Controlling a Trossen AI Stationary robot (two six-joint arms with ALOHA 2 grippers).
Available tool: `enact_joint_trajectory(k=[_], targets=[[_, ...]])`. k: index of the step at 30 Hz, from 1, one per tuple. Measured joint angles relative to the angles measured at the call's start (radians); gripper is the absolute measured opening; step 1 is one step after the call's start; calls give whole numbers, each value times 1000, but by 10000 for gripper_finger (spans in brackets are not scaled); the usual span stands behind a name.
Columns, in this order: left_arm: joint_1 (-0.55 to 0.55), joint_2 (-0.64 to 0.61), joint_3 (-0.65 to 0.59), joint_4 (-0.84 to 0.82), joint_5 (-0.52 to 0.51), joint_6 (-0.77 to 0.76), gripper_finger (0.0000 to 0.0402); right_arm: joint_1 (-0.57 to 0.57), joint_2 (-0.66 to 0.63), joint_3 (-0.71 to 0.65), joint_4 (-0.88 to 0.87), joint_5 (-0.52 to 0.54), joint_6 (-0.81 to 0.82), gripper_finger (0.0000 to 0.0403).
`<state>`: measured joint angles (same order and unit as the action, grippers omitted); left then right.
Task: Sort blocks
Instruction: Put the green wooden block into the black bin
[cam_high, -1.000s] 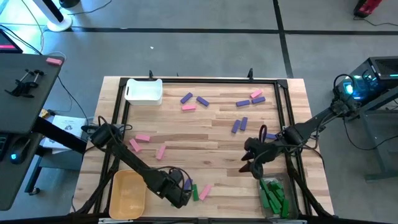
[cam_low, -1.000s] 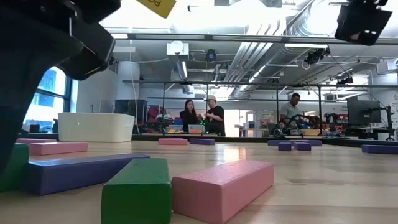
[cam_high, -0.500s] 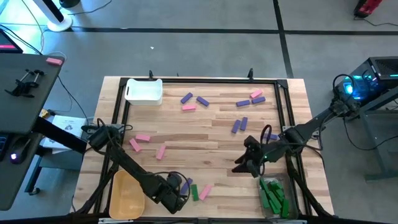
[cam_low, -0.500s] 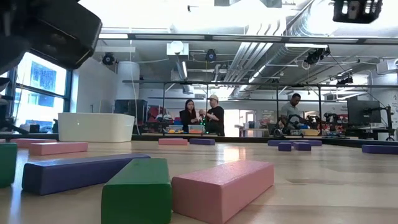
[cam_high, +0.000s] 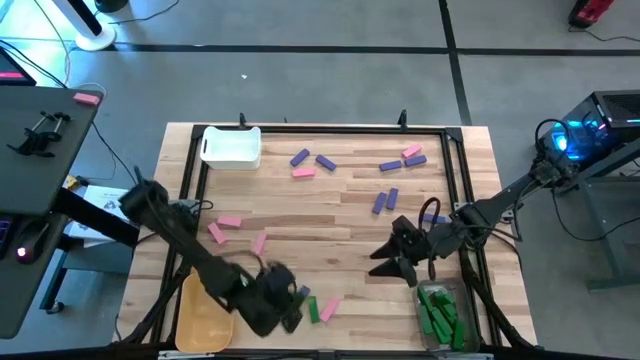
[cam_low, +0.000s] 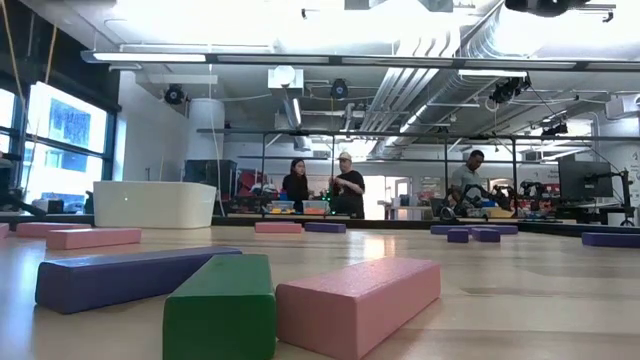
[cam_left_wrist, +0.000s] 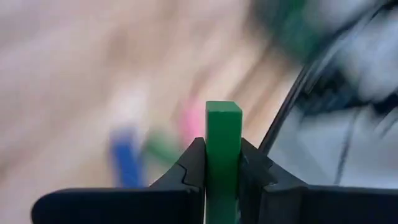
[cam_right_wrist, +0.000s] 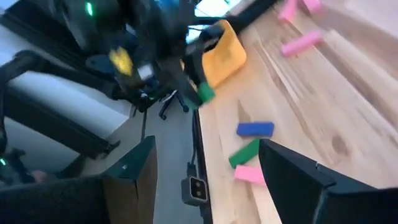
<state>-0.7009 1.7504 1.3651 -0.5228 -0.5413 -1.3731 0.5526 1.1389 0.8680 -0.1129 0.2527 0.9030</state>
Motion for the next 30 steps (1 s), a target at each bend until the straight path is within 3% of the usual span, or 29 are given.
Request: enact_joint_trajectory(k=[4, 8, 11, 15, 22, 30], targets=[[68, -76, 2, 169, -257, 178, 29, 0, 0, 0, 114, 0, -107, 217], [177, -97, 2, 430, -307, 419, 29, -4, 0, 0, 269, 0, -191, 217], [256, -97, 2, 631, -227, 592, 29, -12, 0, 0, 319, 22, -228, 217], [336, -93, 2, 780, -89, 688, 29, -31, 0, 0, 320, 40, -231, 217], [398, -93, 2, 830, 90, 744, 29, -105, 0, 0, 313, 104, -230, 217], [455, -93, 2, 839, 210, 773, 29, -190, 0, 0, 316, 85, -204, 216]])
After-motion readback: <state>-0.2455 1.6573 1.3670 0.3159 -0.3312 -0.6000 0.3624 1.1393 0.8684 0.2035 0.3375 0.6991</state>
